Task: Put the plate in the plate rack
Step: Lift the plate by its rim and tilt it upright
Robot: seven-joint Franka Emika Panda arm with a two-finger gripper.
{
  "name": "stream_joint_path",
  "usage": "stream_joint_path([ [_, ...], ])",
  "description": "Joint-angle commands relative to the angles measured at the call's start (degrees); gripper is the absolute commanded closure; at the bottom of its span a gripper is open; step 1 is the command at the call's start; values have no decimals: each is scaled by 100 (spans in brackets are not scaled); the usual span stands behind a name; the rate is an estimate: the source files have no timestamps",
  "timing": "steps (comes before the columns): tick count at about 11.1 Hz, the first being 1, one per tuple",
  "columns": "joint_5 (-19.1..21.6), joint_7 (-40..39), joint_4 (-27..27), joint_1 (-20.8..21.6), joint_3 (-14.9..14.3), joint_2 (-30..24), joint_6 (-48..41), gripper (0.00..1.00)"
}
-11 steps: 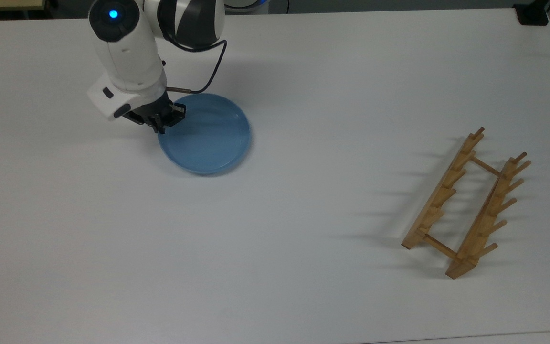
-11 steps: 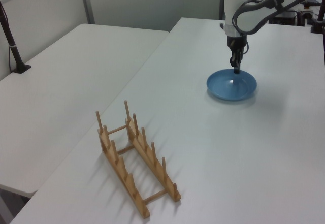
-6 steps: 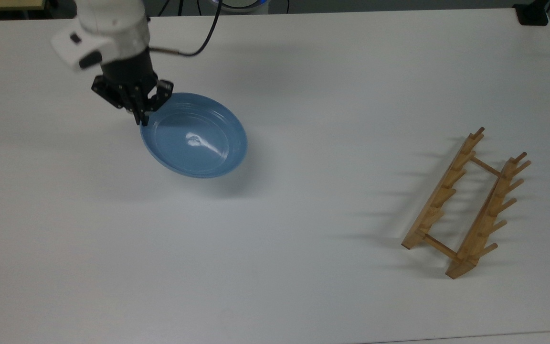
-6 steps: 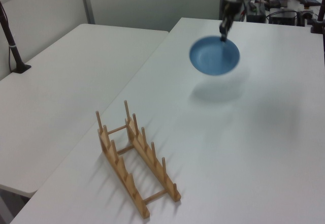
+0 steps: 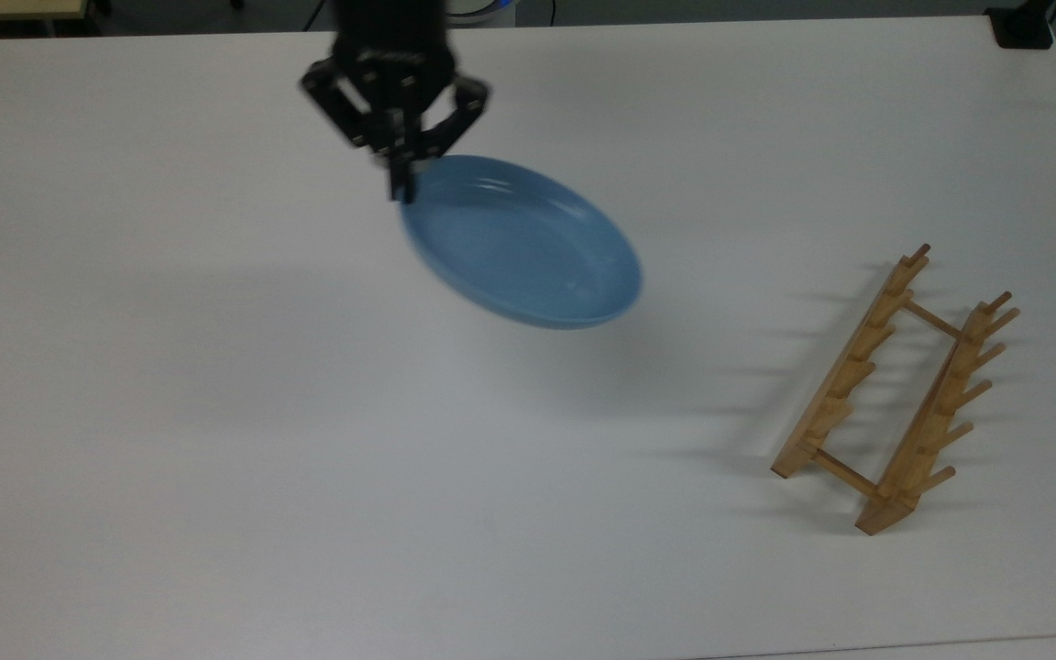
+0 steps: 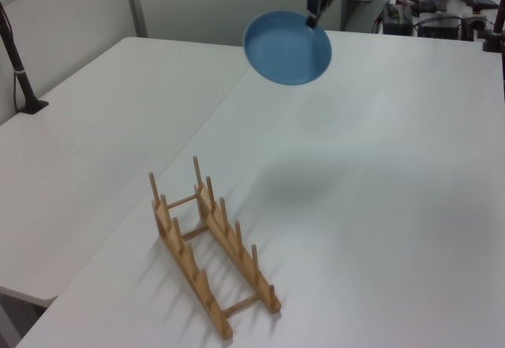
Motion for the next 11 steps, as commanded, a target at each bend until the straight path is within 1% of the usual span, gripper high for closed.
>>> stream_joint_path([
  [1,-1095,1542,227,-10,1004,-182,-92,100],
  [2,-1516,1990,228,-2,1277,-182,-65,100],
  [3,-2190,2699,228,-2,1627,-156,109,100],
  [4,-2667,3185,219,7,1866,-138,267,100],
  [5,-3359,3808,202,16,2164,-60,347,100],
  [6,-4010,4284,184,138,2385,98,357,100],
  [8,-4908,4918,201,532,2422,432,348,100],
  [10,-5805,5630,210,815,2422,705,348,100],
  [11,-6340,5999,210,990,2422,880,348,100],
])
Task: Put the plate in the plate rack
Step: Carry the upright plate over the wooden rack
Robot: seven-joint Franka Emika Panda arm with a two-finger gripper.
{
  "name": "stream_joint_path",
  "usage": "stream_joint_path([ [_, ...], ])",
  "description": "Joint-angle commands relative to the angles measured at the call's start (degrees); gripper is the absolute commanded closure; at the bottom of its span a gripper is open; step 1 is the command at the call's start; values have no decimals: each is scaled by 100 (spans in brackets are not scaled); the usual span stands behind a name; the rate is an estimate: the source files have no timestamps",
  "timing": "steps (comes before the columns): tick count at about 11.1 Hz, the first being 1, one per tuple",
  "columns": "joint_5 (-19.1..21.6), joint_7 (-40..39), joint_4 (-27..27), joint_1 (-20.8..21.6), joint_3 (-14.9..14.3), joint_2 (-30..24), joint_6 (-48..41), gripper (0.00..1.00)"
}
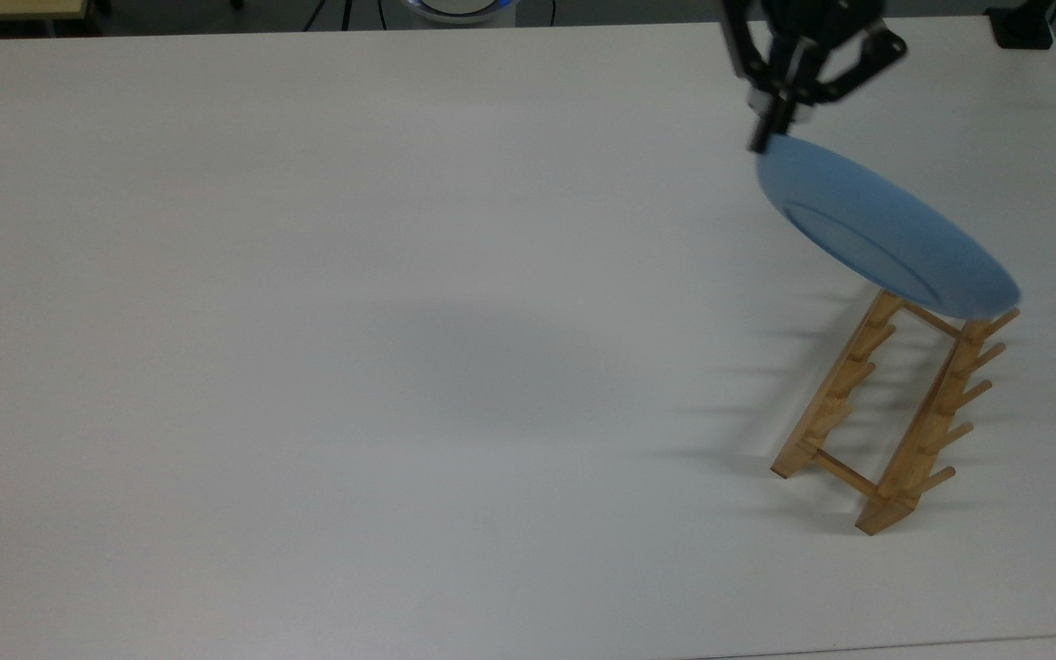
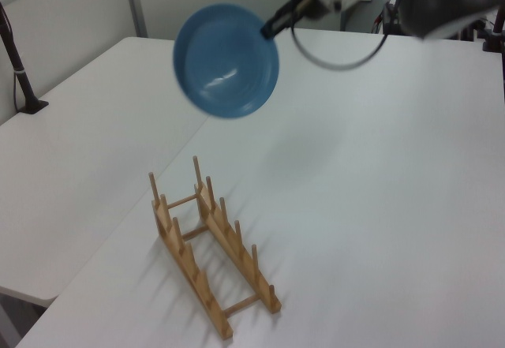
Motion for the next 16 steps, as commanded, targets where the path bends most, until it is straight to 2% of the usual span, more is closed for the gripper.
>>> stream_joint_path([
  [1,-1313,916,49,423,-54,453,168,100],
  [8,-3239,1638,58,819,-54,1112,159,100],
  [11,-3503,1638,31,942,-63,1253,142,100],
  [16,-3522,1647,-48,995,-81,1429,115,100],
])
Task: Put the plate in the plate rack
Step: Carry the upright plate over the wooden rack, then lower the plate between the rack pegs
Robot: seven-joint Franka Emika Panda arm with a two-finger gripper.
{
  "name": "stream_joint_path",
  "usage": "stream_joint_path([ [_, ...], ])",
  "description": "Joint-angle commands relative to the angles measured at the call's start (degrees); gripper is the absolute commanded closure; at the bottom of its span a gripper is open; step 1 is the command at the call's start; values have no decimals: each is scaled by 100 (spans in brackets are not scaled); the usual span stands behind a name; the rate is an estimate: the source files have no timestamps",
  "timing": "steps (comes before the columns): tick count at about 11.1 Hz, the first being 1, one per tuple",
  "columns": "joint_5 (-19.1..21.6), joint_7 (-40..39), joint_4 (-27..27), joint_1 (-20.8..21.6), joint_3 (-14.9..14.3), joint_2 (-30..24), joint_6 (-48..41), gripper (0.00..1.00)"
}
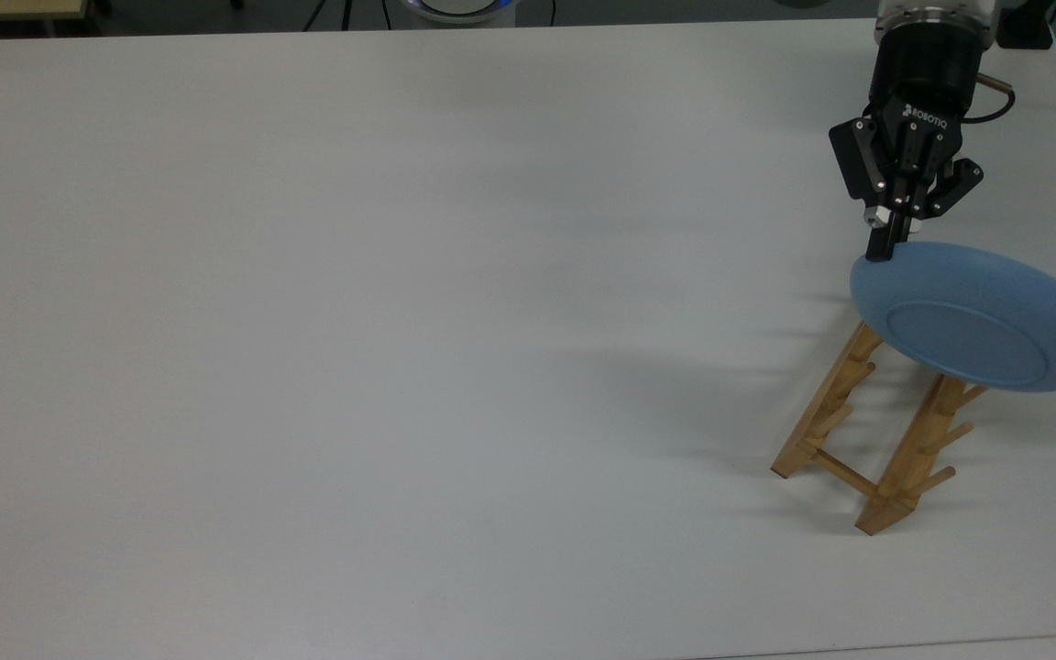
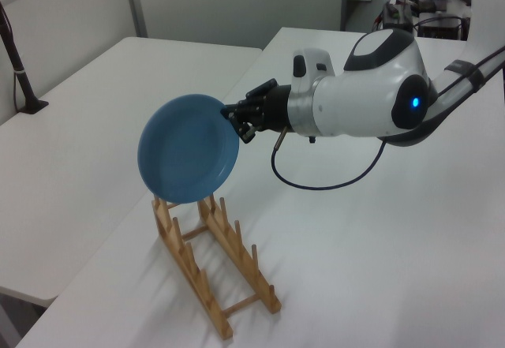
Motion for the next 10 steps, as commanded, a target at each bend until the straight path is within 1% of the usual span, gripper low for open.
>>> stream_joint_path([
  [1,-140,124,-59,58,-78,28,91,100],
  [3,-192,333,-94,76,-87,54,-57,100],
  [4,-497,656,-138,76,-87,54,-119,100],
  [5,-674,799,-217,76,-78,54,-146,100],
  [6,-746,861,-244,76,-78,63,-224,100],
  [10,-747,862,-279,84,-87,63,-234,100],
])
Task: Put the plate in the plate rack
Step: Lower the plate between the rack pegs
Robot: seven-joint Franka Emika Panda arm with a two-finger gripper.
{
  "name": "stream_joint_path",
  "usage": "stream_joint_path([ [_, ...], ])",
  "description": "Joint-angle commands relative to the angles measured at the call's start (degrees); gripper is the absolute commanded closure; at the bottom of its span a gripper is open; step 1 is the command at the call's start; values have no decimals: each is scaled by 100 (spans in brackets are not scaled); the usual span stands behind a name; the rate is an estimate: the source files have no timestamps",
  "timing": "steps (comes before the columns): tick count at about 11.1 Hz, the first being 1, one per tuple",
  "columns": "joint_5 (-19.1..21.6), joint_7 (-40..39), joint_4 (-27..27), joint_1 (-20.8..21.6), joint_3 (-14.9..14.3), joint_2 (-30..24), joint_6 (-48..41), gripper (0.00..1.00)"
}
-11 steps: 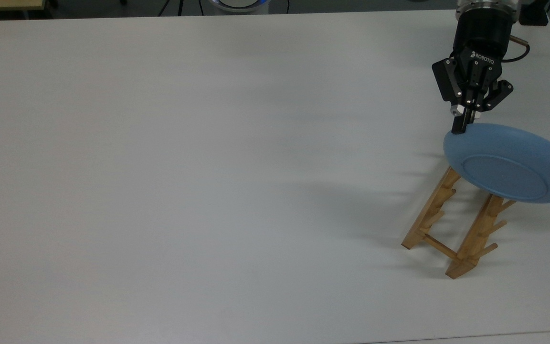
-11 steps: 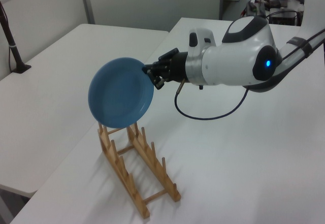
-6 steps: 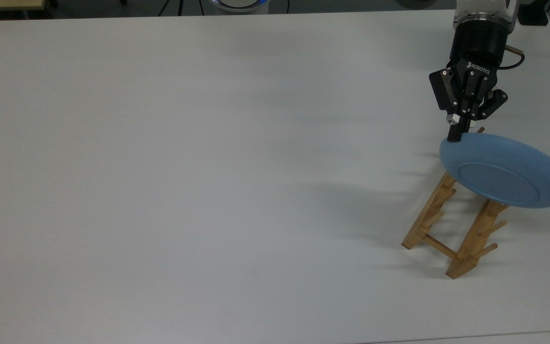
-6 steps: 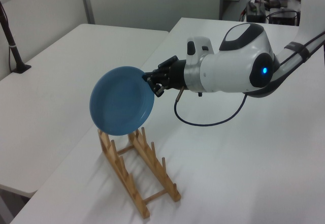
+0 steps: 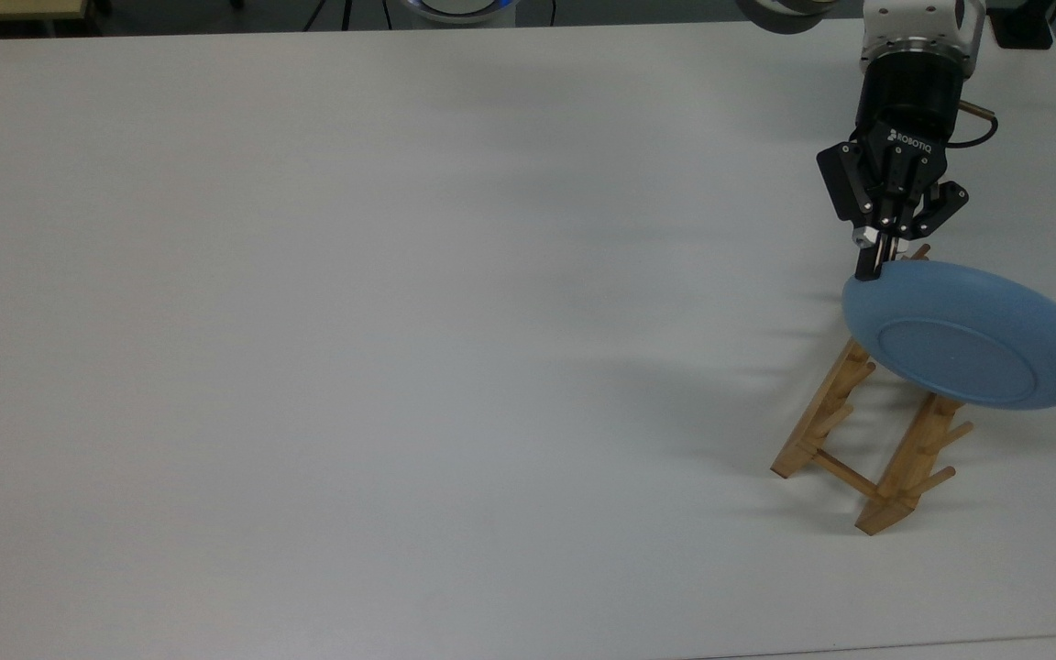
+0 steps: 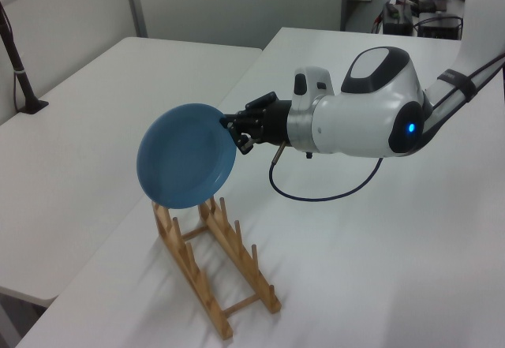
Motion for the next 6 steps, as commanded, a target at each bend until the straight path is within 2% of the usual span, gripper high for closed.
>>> stream_joint_path([
  [1,-142,199,-174,84,-73,-93,-154,100],
  [3,-142,208,-184,84,-64,-93,-154,100],
  [4,-134,208,-184,75,-64,-93,-154,89],
  [6,-116,216,-175,49,-64,-93,-154,38],
])
